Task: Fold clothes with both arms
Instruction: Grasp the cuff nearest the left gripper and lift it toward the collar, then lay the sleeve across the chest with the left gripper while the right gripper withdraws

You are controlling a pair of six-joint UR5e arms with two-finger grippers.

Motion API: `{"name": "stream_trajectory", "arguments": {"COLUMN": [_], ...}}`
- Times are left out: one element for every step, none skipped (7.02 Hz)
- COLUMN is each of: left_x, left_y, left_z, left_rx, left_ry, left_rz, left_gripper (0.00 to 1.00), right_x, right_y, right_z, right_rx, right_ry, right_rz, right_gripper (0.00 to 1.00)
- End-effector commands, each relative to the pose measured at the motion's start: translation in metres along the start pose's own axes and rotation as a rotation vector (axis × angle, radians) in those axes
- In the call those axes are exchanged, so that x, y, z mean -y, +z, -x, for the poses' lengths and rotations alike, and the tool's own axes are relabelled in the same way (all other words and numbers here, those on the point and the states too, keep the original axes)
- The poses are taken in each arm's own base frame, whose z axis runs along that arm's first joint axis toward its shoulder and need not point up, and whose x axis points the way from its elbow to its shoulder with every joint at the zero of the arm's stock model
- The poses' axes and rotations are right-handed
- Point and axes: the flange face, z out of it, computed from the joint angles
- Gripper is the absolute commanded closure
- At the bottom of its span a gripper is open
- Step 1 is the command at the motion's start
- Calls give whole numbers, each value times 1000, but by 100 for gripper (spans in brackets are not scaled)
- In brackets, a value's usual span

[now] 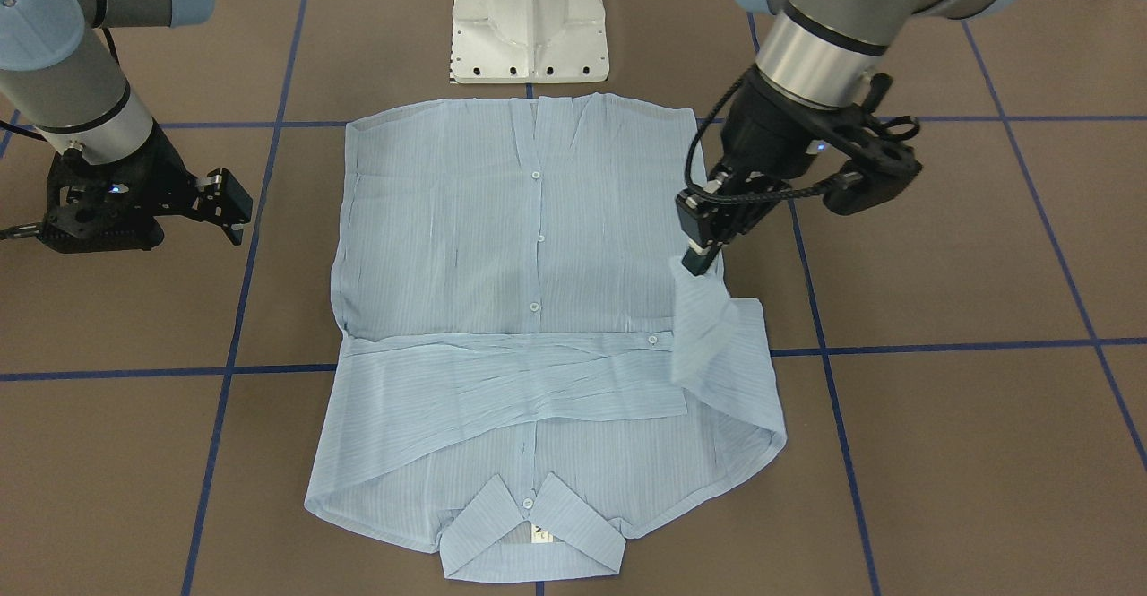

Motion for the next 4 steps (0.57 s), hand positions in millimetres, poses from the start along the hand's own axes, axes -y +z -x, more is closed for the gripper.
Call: {"name": "stream_trajectory", "arguments": {"left_x": [-36, -35, -47, -65], "left_y": [33, 43, 51, 63], "left_z": [-47, -49, -48, -44], "left_rx": [-67, -90, -96, -81], "left_ry": [-99, -119, -133, -132], "left_rz": [72, 82, 104, 125], "left_gripper": [100, 100, 100, 100], "right_x": [-1, 0, 0, 0], "right_y": [2, 3, 3, 4], "right_z": [-5, -5, -5, -5], "right_rx": [-6, -8, -8, -9], "right_ry": [1, 2, 2, 3], "right_rz": [4, 4, 4, 6], "right_gripper": [0, 0, 0, 0]}}
